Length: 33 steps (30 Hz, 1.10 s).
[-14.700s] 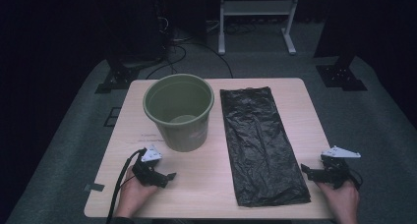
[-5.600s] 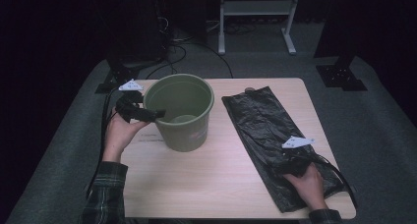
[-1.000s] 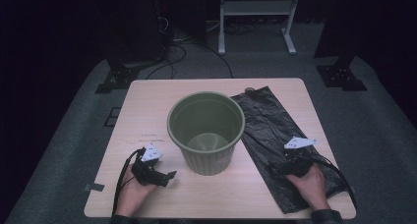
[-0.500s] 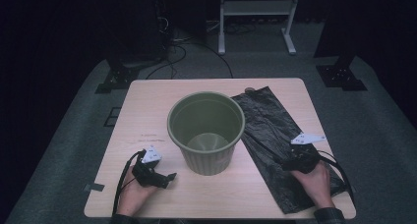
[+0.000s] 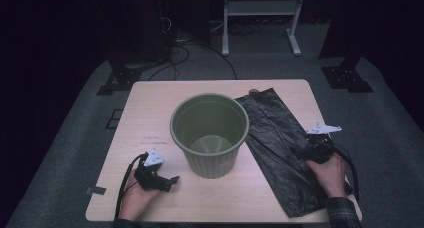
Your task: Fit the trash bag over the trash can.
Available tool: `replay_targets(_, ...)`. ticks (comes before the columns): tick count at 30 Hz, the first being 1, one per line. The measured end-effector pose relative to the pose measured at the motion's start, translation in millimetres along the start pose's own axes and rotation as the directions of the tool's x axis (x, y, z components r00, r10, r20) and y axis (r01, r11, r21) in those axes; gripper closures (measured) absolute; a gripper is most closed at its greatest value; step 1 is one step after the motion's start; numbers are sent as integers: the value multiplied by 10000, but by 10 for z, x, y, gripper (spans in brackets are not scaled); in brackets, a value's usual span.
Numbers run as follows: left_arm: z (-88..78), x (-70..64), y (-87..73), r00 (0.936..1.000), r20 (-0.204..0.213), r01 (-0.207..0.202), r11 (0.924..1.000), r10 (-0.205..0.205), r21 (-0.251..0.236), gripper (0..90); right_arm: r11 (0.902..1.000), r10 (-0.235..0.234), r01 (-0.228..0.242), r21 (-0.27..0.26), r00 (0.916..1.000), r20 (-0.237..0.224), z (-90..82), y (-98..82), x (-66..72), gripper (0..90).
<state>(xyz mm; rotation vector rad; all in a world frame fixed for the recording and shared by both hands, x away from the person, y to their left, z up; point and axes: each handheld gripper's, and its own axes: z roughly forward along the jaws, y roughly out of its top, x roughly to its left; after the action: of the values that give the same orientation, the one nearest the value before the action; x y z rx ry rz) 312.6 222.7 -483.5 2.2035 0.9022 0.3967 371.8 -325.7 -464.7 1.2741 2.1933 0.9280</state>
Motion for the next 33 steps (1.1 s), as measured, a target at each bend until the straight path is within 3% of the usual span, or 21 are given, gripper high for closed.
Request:
replay_targets(7, 0, 0, 0, 10000, 0, 0, 10000, 0, 1, 0, 9980, 417, -433, 453, 9985, 353, 106, -10, -194, 117)
replay_targets(10, 0, 0, 0, 10000, -4, 3, 10000, -3, 0, 0, 9958, 692, -695, 592, 9976, 70, 157, -25, -242, 131)
replay_targets(15, -2, -9, -3, 10000, -46, 40, 10000, -40, -10, 0, 9949, 786, -789, 627, 9969, 73, 184, -46, -249, 193)
replay_targets(19, -2, -11, -4, 10000, -57, 53, 10000, -53, -12, 0, 9974, 545, -536, 484, 9984, -178, 157, -39, -205, 385)
replay_targets(27, -2, -10, -4, 10000, -57, 52, 10000, -52, -11, 0, 9971, 422, -379, 654, 9969, -657, 134, 6, -84, 888)
replay_targets(33, -2, -10, -4, 10000, -57, 52, 10000, -53, -10, 0, 9966, 305, -242, 785, 9964, -793, 121, 12, -26, 900)
